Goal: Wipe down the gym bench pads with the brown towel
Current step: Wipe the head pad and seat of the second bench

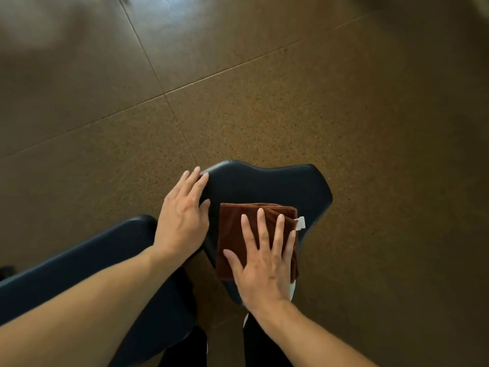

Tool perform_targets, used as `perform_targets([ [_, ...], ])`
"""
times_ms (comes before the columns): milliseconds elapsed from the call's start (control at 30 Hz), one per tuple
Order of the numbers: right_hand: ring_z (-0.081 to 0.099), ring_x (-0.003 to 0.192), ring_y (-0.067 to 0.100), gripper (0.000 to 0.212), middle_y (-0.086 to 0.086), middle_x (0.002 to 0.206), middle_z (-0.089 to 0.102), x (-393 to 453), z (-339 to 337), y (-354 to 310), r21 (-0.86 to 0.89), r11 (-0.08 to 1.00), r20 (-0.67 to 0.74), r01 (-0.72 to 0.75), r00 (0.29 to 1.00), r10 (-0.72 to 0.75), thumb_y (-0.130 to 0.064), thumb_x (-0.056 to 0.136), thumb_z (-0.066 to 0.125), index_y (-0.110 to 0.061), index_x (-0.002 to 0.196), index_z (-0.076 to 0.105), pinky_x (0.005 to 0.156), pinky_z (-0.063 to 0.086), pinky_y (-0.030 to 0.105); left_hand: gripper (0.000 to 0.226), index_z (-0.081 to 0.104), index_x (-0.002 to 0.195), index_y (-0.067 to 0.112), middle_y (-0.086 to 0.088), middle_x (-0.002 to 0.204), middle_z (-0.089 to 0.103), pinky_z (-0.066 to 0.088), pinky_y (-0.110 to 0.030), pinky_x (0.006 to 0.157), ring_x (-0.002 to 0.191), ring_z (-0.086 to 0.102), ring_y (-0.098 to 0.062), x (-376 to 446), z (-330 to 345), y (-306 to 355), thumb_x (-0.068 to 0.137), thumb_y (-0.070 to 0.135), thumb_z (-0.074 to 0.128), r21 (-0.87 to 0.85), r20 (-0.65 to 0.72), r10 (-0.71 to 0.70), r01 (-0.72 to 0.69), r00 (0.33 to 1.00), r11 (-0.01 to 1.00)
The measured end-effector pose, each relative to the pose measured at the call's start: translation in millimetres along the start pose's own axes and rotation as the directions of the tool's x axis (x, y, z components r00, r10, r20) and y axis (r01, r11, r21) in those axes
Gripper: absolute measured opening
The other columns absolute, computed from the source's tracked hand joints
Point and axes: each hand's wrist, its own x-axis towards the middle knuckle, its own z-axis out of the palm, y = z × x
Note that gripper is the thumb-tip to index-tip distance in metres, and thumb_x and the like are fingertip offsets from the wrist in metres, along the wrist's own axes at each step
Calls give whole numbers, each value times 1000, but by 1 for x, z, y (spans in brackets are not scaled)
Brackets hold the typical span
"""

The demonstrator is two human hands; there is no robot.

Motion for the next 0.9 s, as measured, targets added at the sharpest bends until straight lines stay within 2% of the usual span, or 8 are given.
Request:
perform_targets([
  [100,2,160,39,77,2,174,11,39,-4,6,-71,990,-38,123,991,-126,-74,99,28,-35,165,19,123,8,67,47,43,152,24,2,153,49,29,-30,116,143,41,-17,20,-6,-7,105,28,47,-102,-5,-109,108,994,989],
  [200,-5,160,39,78,0,175,8,93,-32,4,-111,986,-27,122,992,-125,-77,98,22,-39,165,13,123,-1,69,36,61,136,36,1,119,74,49,-34,94,109,67,-21,33,-18,-6,102,35,51,-94,-7,-183,182,983,979],
  [367,4,160,35,74,-2,173,15,146,-51,-31,-54,998,37,44,998,-42,-77,98,16,-42,163,12,123,-6,68,25,76,110,37,16,108,75,49,-36,103,112,65,-9,58,-24,-30,100,30,54,-405,140,-347,374,927,835],
  [500,6,160,34,70,0,174,15,110,-31,-29,-114,960,-27,255,965,-260,-69,102,29,-39,164,20,124,2,67,29,68,119,28,11,98,78,45,-40,109,109,67,-9,68,-22,-38,105,33,43,-599,232,-448,490,863,633],
  [600,5,161,32,67,0,174,17,65,-11,-14,-132,899,-1,418,907,-422,-65,102,37,-38,163,26,124,9,68,32,70,115,25,14,94,78,46,-37,105,106,67,-7,66,-22,-32,103,41,45,-573,202,-453,480,868,664],
  [733,4,161,31,66,-2,174,14,5,4,28,-205,809,113,551,835,-539,-65,104,36,-39,163,24,122,13,67,29,74,107,28,14,99,75,49,-40,98,104,65,-13,57,-18,-20,100,42,49,-381,61,-439,427,897,820],
  [800,7,161,31,65,-3,173,17,-15,3,55,-244,810,136,533,846,-516,-64,103,37,-40,163,25,119,19,68,25,71,109,32,11,104,74,50,-40,97,104,65,-15,50,-15,-16,100,39,49,-352,9,-423,399,906,847],
  [900,10,160,33,67,-3,172,20,-18,-9,74,-228,924,115,306,951,-287,-62,100,36,-38,162,26,117,23,72,25,66,116,34,8,110,72,49,-36,96,105,63,-18,41,-11,-11,103,36,45,-340,-23,-384,354,923,871],
])
